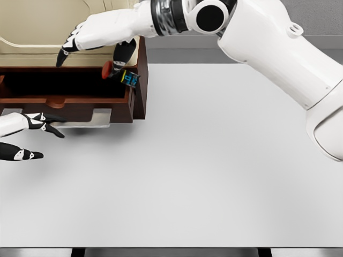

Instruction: Open the cabinet drawer with left arm, and place a switch into the drawer with right arm

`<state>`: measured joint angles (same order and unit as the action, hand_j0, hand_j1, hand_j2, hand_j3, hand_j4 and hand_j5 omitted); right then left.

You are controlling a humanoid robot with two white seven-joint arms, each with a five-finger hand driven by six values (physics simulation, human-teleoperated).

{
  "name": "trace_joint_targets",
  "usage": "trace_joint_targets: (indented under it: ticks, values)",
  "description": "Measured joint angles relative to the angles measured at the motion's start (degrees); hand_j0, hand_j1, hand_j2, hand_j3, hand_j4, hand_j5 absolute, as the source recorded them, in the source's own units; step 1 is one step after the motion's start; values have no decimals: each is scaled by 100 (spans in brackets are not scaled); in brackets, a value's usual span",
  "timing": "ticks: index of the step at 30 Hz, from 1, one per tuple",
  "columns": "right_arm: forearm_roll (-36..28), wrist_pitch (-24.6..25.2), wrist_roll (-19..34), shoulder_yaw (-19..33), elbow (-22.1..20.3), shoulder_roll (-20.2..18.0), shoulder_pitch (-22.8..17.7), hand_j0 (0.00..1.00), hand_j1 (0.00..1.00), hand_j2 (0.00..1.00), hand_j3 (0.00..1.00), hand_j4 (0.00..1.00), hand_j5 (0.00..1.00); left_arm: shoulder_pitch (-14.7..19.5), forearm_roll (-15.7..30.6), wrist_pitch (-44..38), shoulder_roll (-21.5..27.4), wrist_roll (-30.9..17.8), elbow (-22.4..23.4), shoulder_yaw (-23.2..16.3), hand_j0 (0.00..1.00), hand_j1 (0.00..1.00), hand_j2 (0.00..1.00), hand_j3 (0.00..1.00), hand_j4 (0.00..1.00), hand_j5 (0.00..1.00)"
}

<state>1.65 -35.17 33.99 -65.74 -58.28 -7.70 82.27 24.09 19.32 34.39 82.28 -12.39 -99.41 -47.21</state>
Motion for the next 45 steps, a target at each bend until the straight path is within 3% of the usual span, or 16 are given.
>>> trace_joint_targets:
  ticks: [7,10,15,18,23,28,32,37,41,45]
  values:
    - [-16,1,6,-2,-362,-42,70,100,100,100,100,100,100,-9,-124,58,83,124,-48,-64,72,72,72,72,72,72]
    - [-36,0,11,5,-744,-282,53,100,100,100,100,100,100,-8,-118,59,98,120,-57,-68,72,72,72,72,72,72]
    - [-83,0,-4,34,-1936,-1226,-9,100,100,100,100,100,100,-18,-145,58,108,159,-69,-69,73,73,73,73,73,73]
    - [-185,1,-26,35,-2648,-1810,-9,100,100,100,100,100,100,-9,-230,80,146,199,-92,-96,79,79,79,79,79,79]
    - [-419,1,-142,-63,-3399,-2777,-9,100,100,100,100,100,100,27,-317,79,213,115,-42,-67,80,80,80,80,80,80]
    - [-505,-1,-552,-136,-3575,-4071,-578,100,100,100,100,100,100,40,-362,72,238,70,18,75,80,80,80,80,80,80]
    - [-623,0,-730,-203,-3577,-4729,-905,100,100,100,100,100,100,81,-361,69,232,63,37,190,78,78,78,78,78,78]
    - [-691,1,-790,-313,-3560,-4988,-1037,100,100,100,100,100,100,97,-370,70,186,57,38,332,75,75,75,75,75,75]
    - [-702,3,-805,-326,-3501,-5042,-1055,100,100,100,100,100,100,105,-365,69,155,52,9,440,66,66,66,66,66,66]
    - [-707,3,-810,-327,-3485,-5052,-1055,100,100,100,100,100,100,105,-369,69,142,50,-31,637,66,66,66,66,66,66]
